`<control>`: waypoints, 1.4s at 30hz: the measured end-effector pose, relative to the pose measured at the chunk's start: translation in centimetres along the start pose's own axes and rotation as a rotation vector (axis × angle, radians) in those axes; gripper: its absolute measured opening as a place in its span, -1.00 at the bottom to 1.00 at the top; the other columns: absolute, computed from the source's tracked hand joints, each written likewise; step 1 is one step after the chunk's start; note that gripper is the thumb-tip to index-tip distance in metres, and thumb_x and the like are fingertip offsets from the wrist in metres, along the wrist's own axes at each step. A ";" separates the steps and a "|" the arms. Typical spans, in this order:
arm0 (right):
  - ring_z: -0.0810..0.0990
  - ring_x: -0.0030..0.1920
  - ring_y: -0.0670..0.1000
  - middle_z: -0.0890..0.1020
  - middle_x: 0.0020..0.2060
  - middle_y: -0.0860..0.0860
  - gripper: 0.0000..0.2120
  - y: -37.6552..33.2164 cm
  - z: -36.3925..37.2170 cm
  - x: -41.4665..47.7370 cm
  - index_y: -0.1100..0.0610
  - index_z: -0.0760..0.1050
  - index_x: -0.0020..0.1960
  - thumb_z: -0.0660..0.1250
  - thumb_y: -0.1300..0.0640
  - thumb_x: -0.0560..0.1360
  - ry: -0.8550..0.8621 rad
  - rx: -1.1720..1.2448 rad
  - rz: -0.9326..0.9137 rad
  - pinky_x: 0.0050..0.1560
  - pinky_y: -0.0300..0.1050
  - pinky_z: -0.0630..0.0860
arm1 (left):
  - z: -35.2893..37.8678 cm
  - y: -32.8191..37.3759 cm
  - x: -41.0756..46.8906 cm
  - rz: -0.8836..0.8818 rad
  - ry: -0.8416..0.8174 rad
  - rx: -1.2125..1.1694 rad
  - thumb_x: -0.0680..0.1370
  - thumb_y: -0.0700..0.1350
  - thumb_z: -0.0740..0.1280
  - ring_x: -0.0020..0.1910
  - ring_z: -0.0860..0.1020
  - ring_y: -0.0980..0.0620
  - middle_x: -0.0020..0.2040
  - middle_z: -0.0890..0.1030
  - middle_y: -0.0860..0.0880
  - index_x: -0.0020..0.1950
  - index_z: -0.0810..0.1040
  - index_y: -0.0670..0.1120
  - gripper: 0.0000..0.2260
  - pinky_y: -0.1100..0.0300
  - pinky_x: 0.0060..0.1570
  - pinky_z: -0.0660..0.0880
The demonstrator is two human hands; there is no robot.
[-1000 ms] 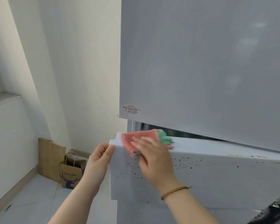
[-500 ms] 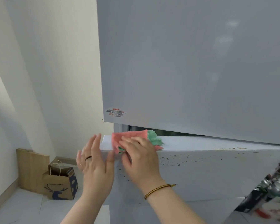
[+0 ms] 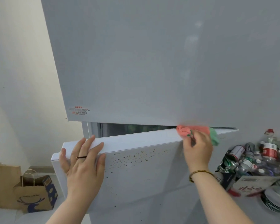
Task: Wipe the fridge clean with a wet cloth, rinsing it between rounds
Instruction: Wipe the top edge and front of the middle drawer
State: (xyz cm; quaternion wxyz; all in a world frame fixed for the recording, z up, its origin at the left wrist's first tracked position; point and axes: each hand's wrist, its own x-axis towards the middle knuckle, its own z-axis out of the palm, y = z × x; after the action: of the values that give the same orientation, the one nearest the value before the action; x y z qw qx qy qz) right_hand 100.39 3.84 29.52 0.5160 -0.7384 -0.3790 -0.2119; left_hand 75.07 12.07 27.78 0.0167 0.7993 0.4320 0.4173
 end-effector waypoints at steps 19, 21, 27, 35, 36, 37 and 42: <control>0.54 -0.01 0.25 0.60 -0.11 0.26 -0.58 7.3 -4.2 3.6 0.36 0.57 -0.05 0.04 0.14 0.40 -0.083 -0.167 -0.083 -0.10 -0.11 0.36 | 0.4 0.0 0.0 -0.051 0.058 0.011 0.46 0.07 0.06 0.24 0.21 -0.13 0.13 0.51 -0.24 -0.02 0.63 -0.16 -0.56 0.35 0.33 -0.36; 0.52 -0.02 0.22 0.61 -0.12 0.24 -0.48 6.6 -3.5 3.1 0.36 0.56 -0.09 -0.05 0.05 0.36 -0.013 -0.137 -0.022 -0.10 -0.12 0.35 | 0.5 0.0 0.0 -0.056 0.056 0.011 0.46 0.08 0.05 0.24 0.21 -0.13 0.14 0.51 -0.24 -0.01 0.62 -0.16 -0.55 0.34 0.34 -0.36; 0.52 -0.09 0.23 0.58 -0.13 0.27 -0.73 8.2 -5.0 4.3 0.36 0.54 -0.14 0.11 0.23 0.46 -0.061 -0.239 -0.030 -0.18 -0.13 0.32 | 0.5 -0.1 0.2 -0.062 0.047 0.021 0.47 0.09 0.04 0.23 0.25 -0.16 0.12 0.52 -0.22 0.00 0.62 -0.14 -0.54 0.34 0.35 -0.34; 0.51 -0.06 0.23 0.56 -0.09 0.29 -0.83 8.5 -5.8 4.9 0.39 0.53 -0.12 0.16 0.39 0.49 -0.046 -0.289 0.083 -0.17 -0.13 0.30 | 0.2 0.6 -0.4 -0.063 0.064 0.037 0.46 0.06 0.05 0.21 0.27 -0.13 0.08 0.57 -0.22 -0.05 0.63 -0.14 -0.58 0.37 0.33 -0.34; 0.52 -0.05 0.22 0.58 -0.09 0.27 -0.82 7.6 -5.2 4.4 0.38 0.54 -0.11 0.16 0.38 0.49 -0.041 -0.269 0.054 -0.14 -0.12 0.34 | 0.3 0.5 -0.2 -0.073 0.071 0.041 0.46 0.06 0.05 0.21 0.31 -0.17 0.08 0.57 -0.21 -0.05 0.63 -0.13 -0.58 0.37 0.33 -0.34; 0.54 -0.05 0.22 0.60 -0.11 0.25 -0.81 6.6 -4.6 3.8 0.37 0.55 -0.13 0.17 0.35 0.49 -0.045 -0.244 0.003 -0.10 -0.09 0.38 | 0.4 0.5 -0.1 -0.085 0.072 0.042 0.46 0.07 0.05 0.21 0.35 -0.22 0.08 0.57 -0.21 -0.05 0.63 -0.14 -0.57 0.37 0.33 -0.35; 0.61 -0.09 0.13 0.66 -0.18 0.15 -0.60 3.2 -2.1 1.8 0.30 0.60 -0.11 0.07 0.09 0.39 -0.189 -0.139 -0.265 -0.03 -0.11 0.38 | 0.4 0.5 0.0 -0.081 0.063 0.022 0.46 0.09 0.03 0.24 0.33 -0.25 0.10 0.55 -0.22 -0.01 0.62 -0.15 -0.54 0.37 0.33 -0.33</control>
State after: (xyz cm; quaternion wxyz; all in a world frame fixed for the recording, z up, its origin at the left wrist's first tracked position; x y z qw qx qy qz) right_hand 104.22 1.90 29.66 0.3933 -0.7326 -0.5041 -0.2335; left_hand 75.67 11.90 27.72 0.0111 0.7678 0.4689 0.4364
